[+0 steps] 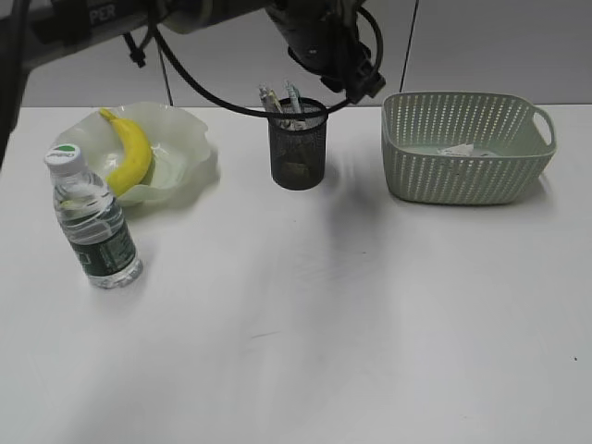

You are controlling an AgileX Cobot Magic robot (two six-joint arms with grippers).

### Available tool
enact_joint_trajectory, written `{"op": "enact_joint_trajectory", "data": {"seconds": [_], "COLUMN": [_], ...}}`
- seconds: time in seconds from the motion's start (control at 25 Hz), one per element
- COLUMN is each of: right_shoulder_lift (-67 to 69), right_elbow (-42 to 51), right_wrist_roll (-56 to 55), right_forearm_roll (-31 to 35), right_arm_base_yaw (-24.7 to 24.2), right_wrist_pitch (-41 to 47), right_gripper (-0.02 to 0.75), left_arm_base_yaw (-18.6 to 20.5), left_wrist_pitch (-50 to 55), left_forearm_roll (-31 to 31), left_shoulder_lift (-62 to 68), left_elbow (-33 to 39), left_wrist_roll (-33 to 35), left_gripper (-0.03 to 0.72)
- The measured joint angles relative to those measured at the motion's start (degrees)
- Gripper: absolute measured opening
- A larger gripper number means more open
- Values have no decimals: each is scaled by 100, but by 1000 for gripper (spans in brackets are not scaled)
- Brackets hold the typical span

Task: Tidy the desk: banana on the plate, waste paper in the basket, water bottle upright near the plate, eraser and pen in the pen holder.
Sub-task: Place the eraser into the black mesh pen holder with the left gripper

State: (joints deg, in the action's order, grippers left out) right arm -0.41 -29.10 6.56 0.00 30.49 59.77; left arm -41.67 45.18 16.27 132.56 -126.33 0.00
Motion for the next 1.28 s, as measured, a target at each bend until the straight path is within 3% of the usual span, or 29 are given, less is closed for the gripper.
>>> {"op": "enact_joint_trajectory", "data": {"seconds": [0.16, 0.4, 1.28], "right_shoulder_lift": [0, 0, 0], "right_elbow": [0, 0, 0], "right_wrist_roll": [0, 0, 0], "right_forearm_roll": [0, 0, 0], "right_arm_base_yaw": [0, 0, 0], "right_wrist_pitch": [0, 0, -2], "right_gripper": [561, 561, 561], "left_arm_base_yaw": [406, 804, 823], "left_wrist_pitch": [-193, -573, -478], "left_forearm_roll": [-27, -589, -1015], "left_shoulder_lift": [0, 44, 669], "left_elbow": [0, 0, 0], "left_wrist_roll": [0, 0, 0], "left_gripper": [286, 286, 286]}}
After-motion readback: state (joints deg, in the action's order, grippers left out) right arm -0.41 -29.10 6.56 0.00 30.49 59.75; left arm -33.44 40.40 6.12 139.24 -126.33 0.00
